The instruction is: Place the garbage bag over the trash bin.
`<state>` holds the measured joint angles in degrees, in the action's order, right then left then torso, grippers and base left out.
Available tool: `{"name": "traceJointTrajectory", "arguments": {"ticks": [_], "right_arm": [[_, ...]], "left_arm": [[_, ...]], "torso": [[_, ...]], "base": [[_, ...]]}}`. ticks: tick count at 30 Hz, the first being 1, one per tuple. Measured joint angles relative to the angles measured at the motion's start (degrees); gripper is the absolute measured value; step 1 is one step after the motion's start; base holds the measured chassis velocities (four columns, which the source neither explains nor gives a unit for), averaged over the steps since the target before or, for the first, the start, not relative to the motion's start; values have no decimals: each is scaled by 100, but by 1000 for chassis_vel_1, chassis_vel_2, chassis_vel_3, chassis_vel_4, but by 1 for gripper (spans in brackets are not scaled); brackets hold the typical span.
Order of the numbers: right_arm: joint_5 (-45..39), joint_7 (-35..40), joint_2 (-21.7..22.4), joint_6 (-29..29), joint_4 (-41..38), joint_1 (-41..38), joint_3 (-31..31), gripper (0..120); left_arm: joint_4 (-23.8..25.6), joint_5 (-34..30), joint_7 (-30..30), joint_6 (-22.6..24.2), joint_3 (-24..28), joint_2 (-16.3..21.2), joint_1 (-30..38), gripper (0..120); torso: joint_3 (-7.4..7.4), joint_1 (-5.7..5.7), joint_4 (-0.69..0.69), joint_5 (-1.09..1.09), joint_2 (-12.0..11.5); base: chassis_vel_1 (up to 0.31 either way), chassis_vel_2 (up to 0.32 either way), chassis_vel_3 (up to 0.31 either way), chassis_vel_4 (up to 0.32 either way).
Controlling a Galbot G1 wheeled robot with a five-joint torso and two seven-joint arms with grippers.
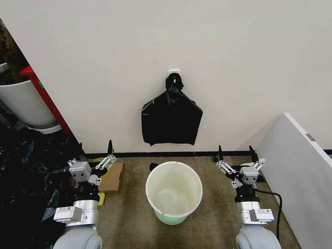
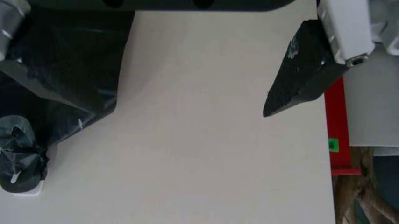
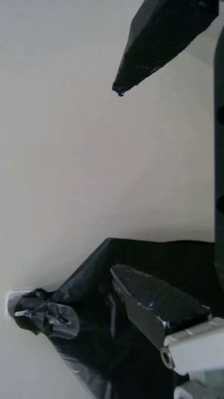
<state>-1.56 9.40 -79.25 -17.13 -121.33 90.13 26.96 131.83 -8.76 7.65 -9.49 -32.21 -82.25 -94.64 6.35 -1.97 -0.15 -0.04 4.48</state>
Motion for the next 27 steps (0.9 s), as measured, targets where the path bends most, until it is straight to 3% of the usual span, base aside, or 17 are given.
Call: {"name": "traceJointTrajectory", "arguments": {"ticks": [2, 5, 6, 10, 11, 13, 21, 24, 27], "right_arm": [[-190, -30, 54, 37, 31, -71, -38, 100], [-1542, -360, 262, 300, 265, -519, -249, 100], [-1542, -360, 262, 300, 265, -519, -249, 100], [-3517, -574, 338, 818, 303, -1076, -614, 100], [-3517, -574, 338, 818, 303, -1076, -614, 100], [-4489, -635, 314, 1144, 201, -1415, -825, 100], [-5994, -368, 243, 1854, 277, -2346, -1472, 100], [-6650, -365, 143, 2009, 605, -2954, -1680, 100], [-6720, -327, 68, 2038, 1051, -3414, -1829, 100]], "left_arm": [[25, 9, 6, -4, -10, 0, -17, 100], [90, 42, 34, -15, -67, 1, -61, 100], [90, 42, 34, -15, -67, 1, -61, 100], [102, 3, 186, -15, -225, 90, -63, 100], [102, 3, 186, -15, -225, 90, -63, 100], [103, -19, 265, 0, -247, 125, -67, 100], [108, 75, 304, 31, -219, 83, -97, 100], [39, 90, 368, 69, -225, 56, -92, 100], [-21, 125, 428, 81, -222, 31, -82, 100]], "torso": [[0, 0, 0, 0, 0], [0, 0, 2, 1, 0], [0, 0, 2, 1, 0], [0, -1, 1, -1, 0], [0, -1, 1, -1, 0], [0, -1, 0, -2, 0], [0, -1, 0, 0, 0], [0, -1, 1, -1, 0], [0, -1, 1, 0, -1]], "base": [[0, 0, 0, 0], [0, 0, 0, 0], [0, 0, 0, 0], [0, 0, 0, 0], [0, 0, 0, 0], [0, 0, 0, 0], [0, 0, 0, 0], [0, 0, 0, 0], [0, 0, 0, 0]]}}
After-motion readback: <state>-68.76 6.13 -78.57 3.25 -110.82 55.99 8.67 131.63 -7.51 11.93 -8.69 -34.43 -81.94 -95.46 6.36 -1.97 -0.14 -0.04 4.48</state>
